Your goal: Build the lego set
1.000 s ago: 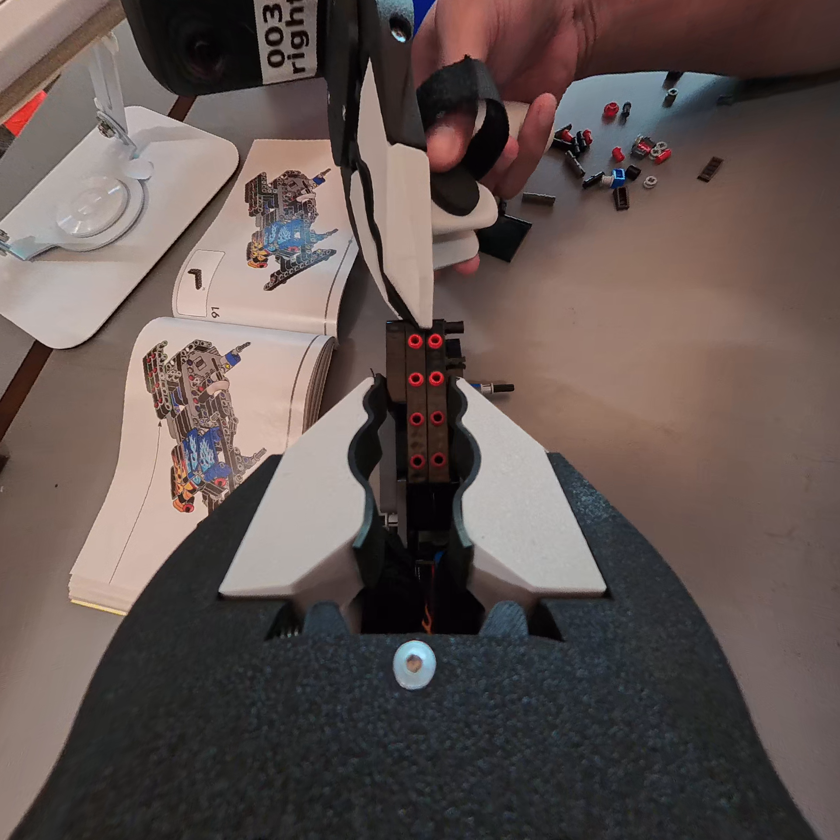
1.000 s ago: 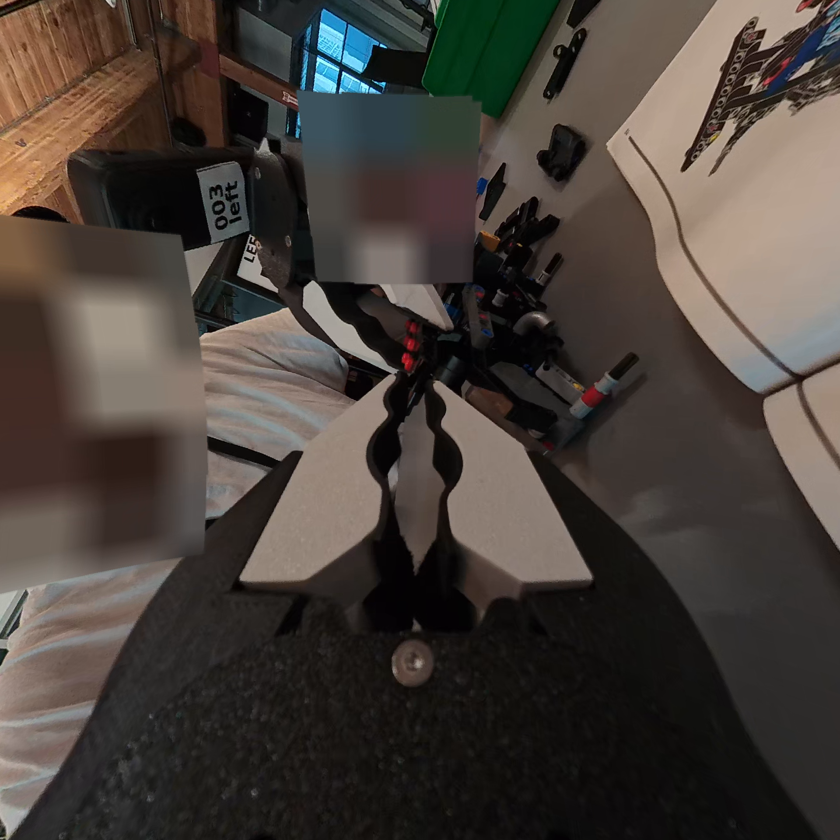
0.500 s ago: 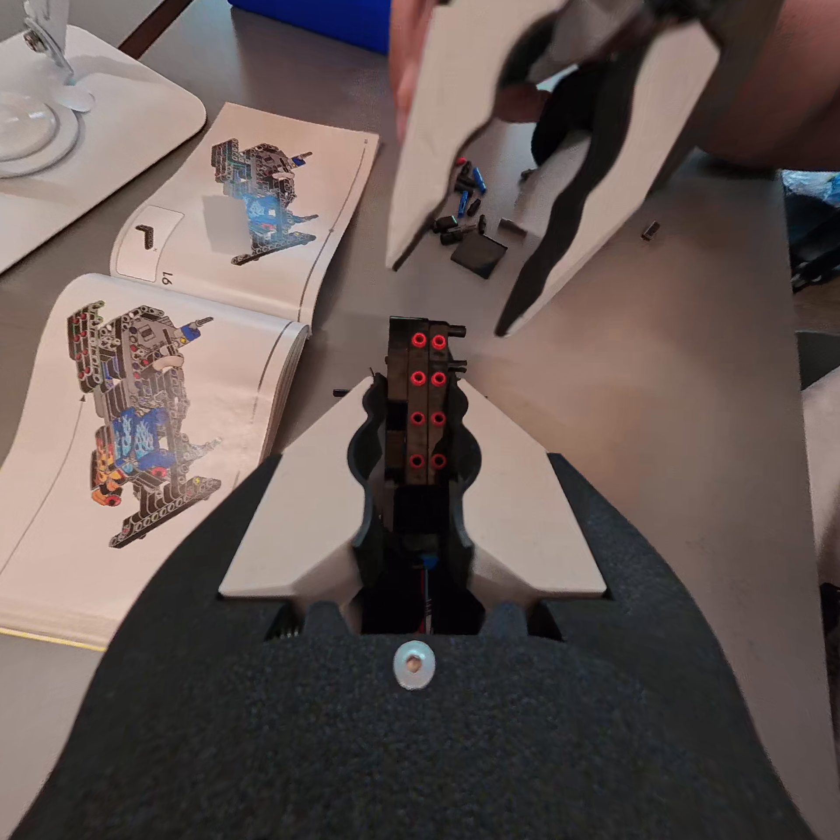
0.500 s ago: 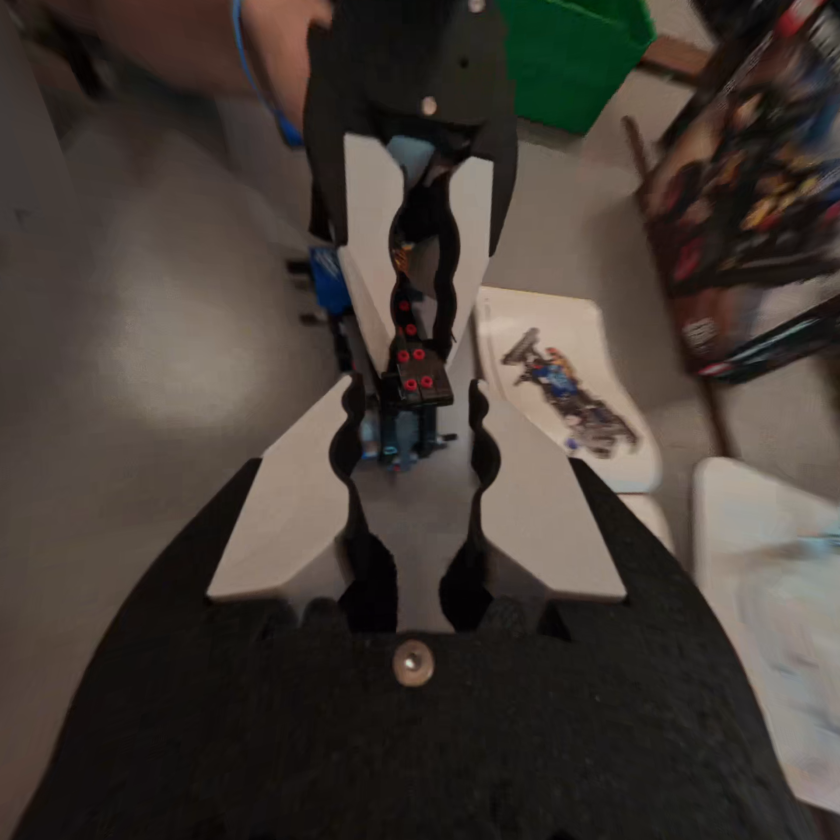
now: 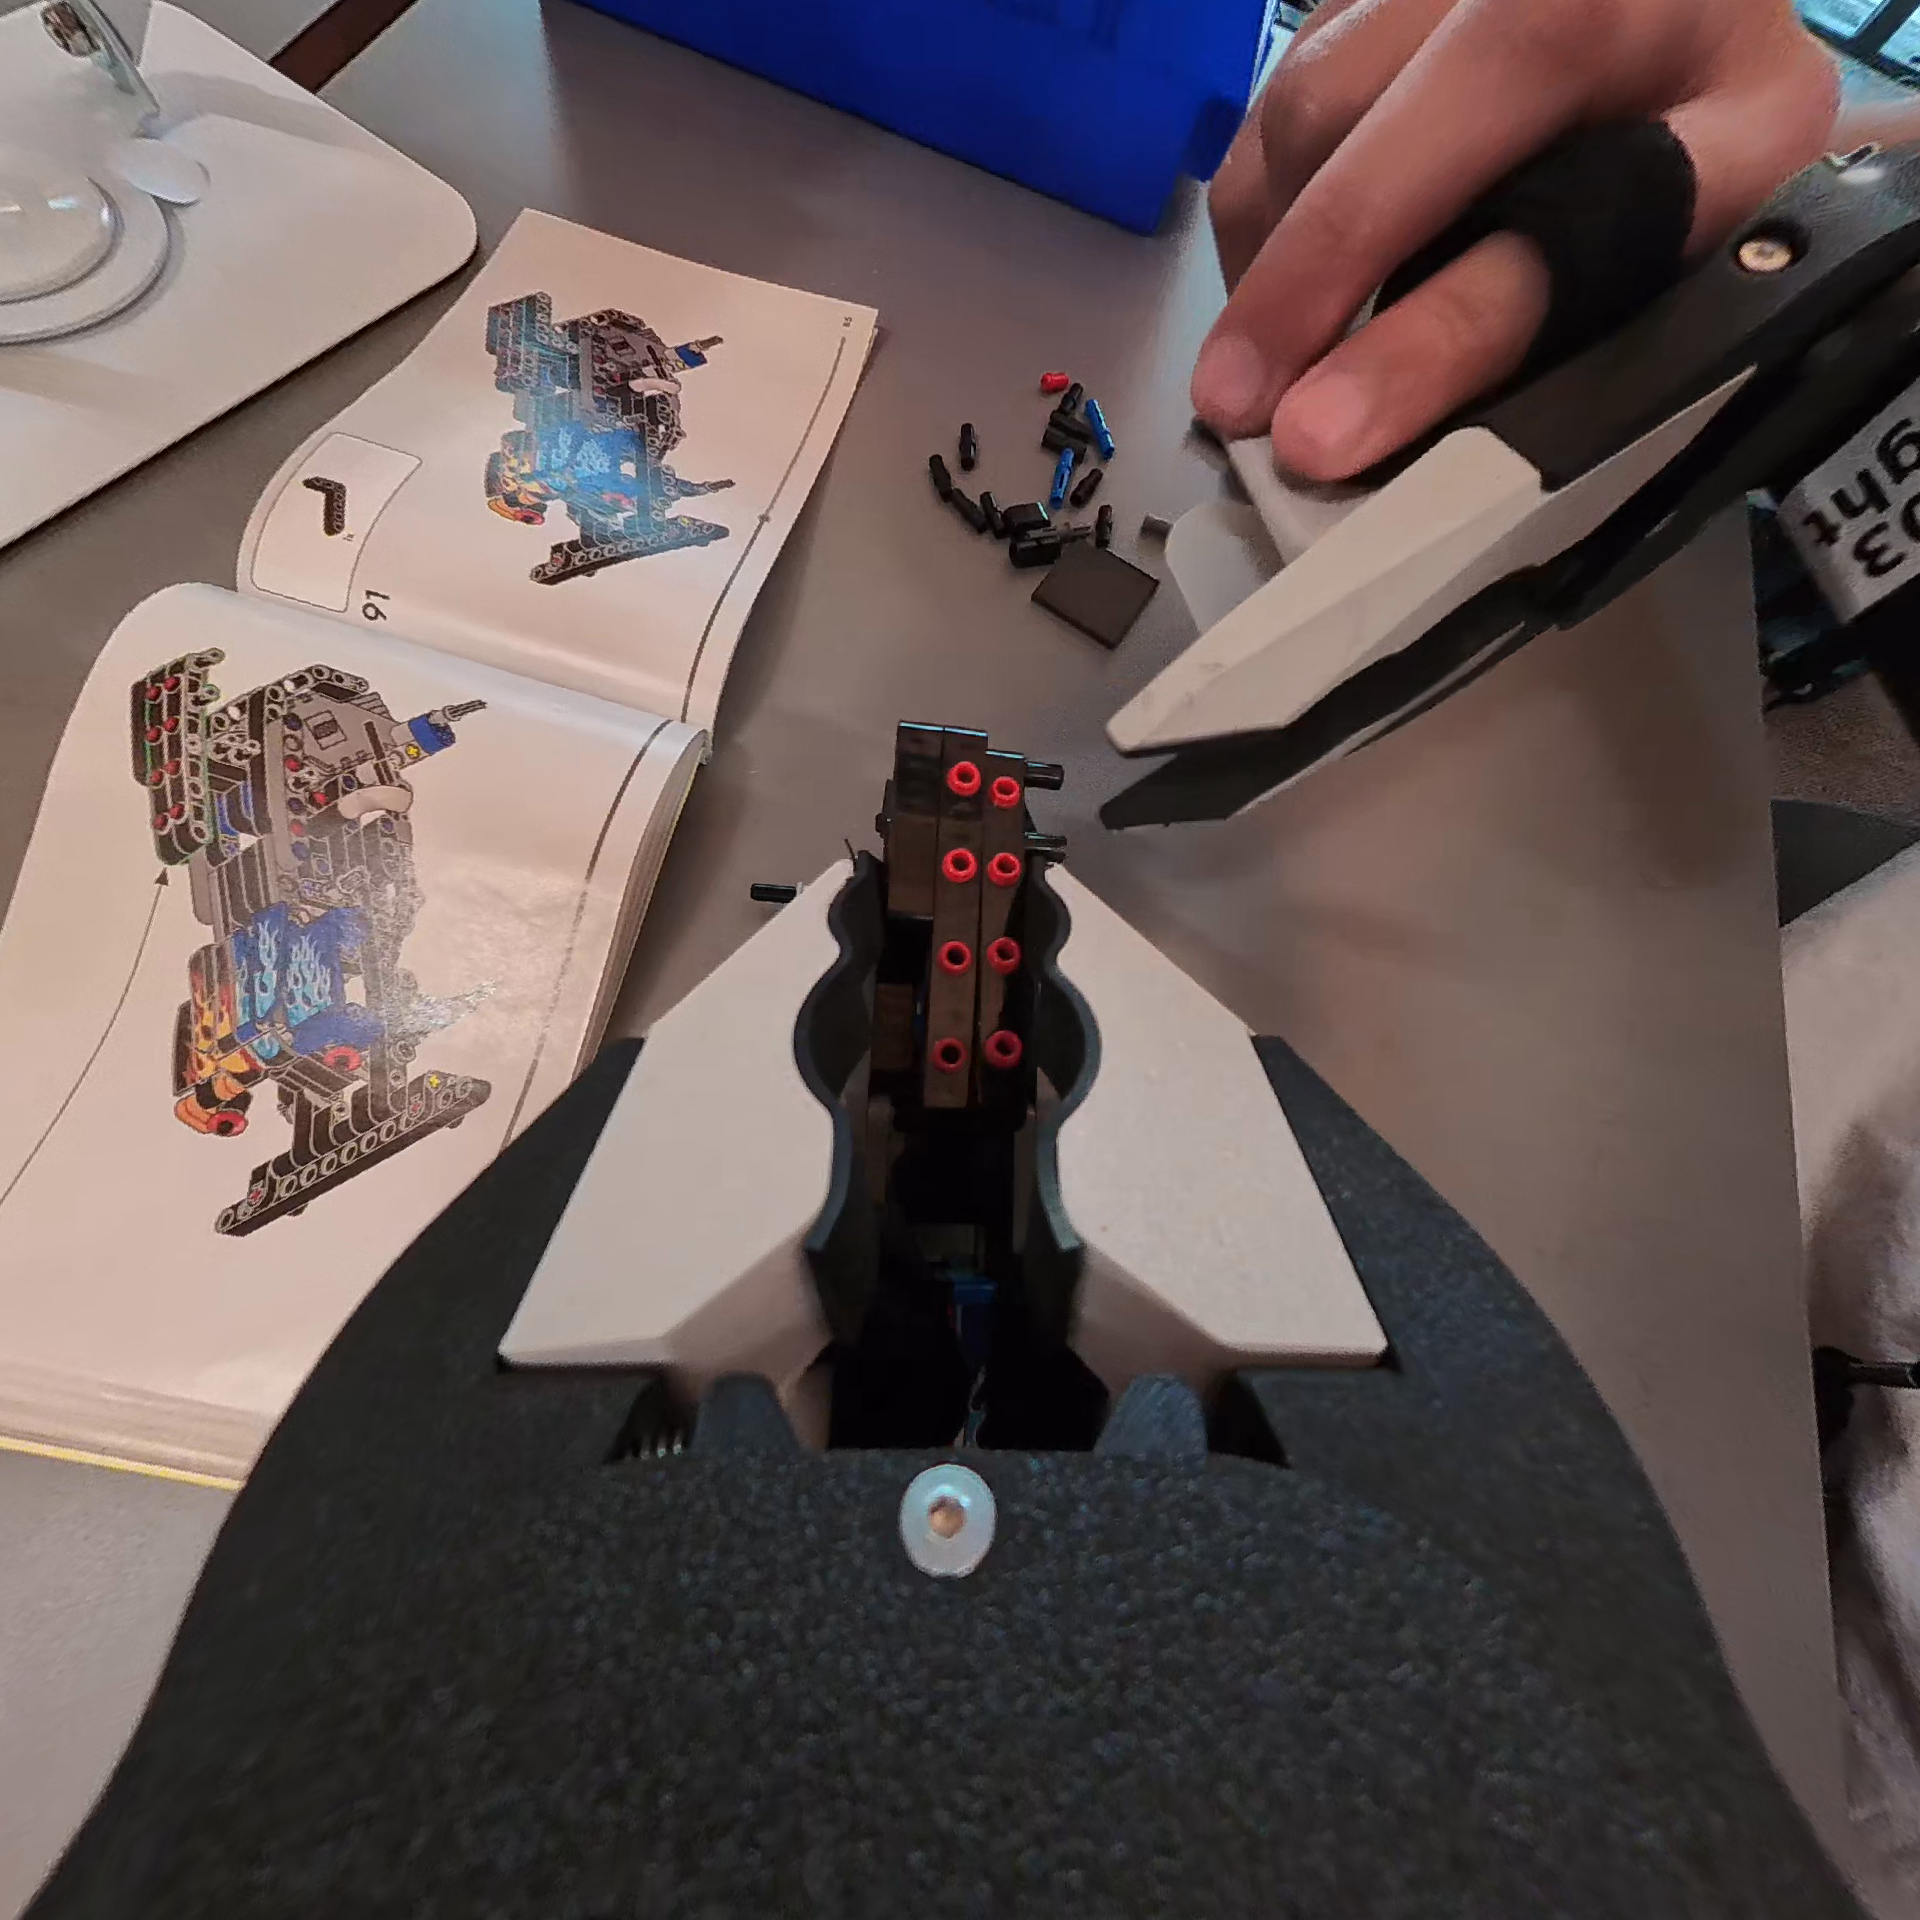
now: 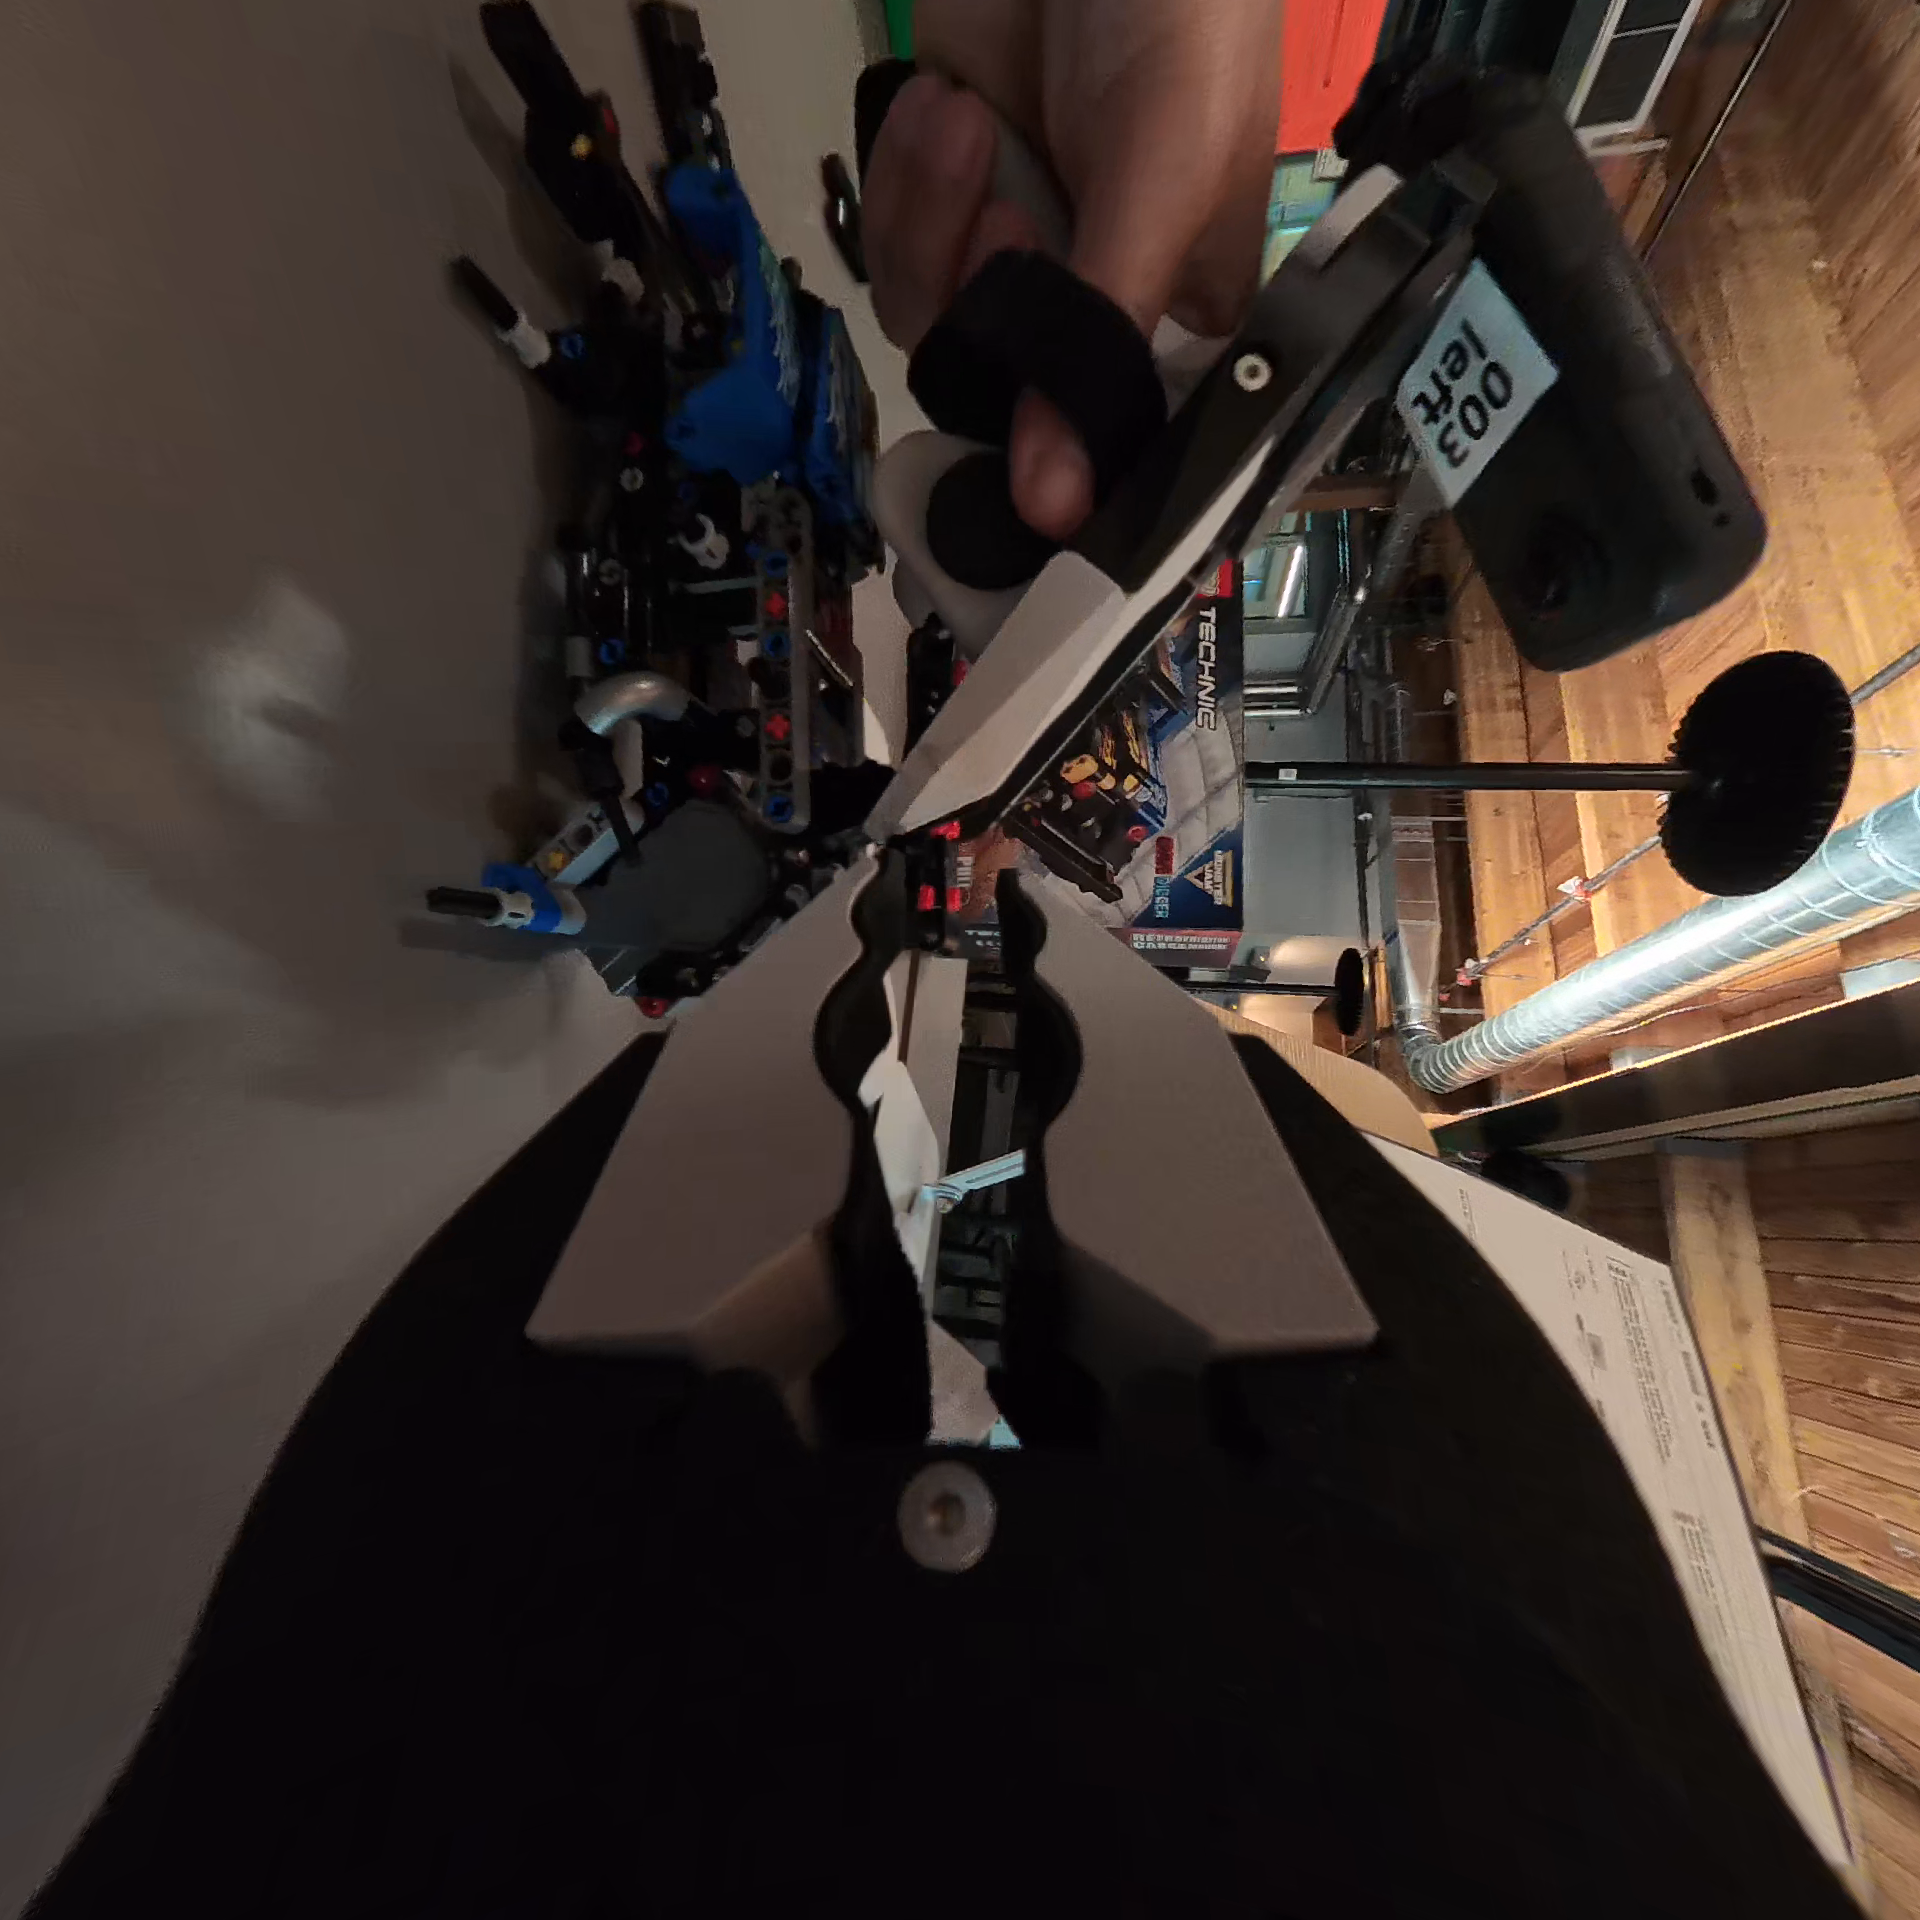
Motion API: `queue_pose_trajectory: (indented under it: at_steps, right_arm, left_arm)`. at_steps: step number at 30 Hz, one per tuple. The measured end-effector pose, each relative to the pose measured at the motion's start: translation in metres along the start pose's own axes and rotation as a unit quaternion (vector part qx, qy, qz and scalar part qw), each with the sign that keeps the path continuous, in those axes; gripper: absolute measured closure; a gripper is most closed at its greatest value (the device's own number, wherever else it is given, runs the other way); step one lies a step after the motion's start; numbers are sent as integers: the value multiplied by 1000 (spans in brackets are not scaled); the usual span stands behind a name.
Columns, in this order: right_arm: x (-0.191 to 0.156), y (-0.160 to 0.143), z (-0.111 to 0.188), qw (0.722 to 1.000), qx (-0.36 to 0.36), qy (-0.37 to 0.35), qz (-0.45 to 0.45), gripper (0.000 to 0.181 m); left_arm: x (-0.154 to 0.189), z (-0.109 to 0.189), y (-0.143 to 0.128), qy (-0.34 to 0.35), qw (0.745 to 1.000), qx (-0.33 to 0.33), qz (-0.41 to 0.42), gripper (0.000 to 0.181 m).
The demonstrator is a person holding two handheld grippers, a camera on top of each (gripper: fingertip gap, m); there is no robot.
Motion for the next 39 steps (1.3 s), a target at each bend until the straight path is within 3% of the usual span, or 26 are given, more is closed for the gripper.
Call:
queue_pose_trajectory:
  at_steps: [6,13,17,30,39]
  right_arm:
    - [-9,-23,-10,999,-47,-12,24,161]
    - [-1,-20,-16,997,-57,-36,30,164]
    - [-1,-20,-16,995,-56,-54,59,175]
    - [0,-18,-17,992,-69,-61,84,174]
    - [-1,-17,-15,997,-59,-45,38,175]
  left_arm:
    - [-1,1,0,-7,1000,4,14,156]
    - [0,1,0,-6,1000,0,7,157]
    - [0,0,-1,-6,1000,1,7,156]
    - [0,0,-1,6,1000,-7,-11,157]
    - [4,0,-1,-1,1000,-7,-14,157]
Point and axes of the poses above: each gripper's, where its closed fingertips meet, z back along the fingers, y out of its top, x = y × z across the jaws, the point moved 2 cm from there along z, back along the fingers, and after that the axes turned 15 degrees about -z, right-handed, at the moved point
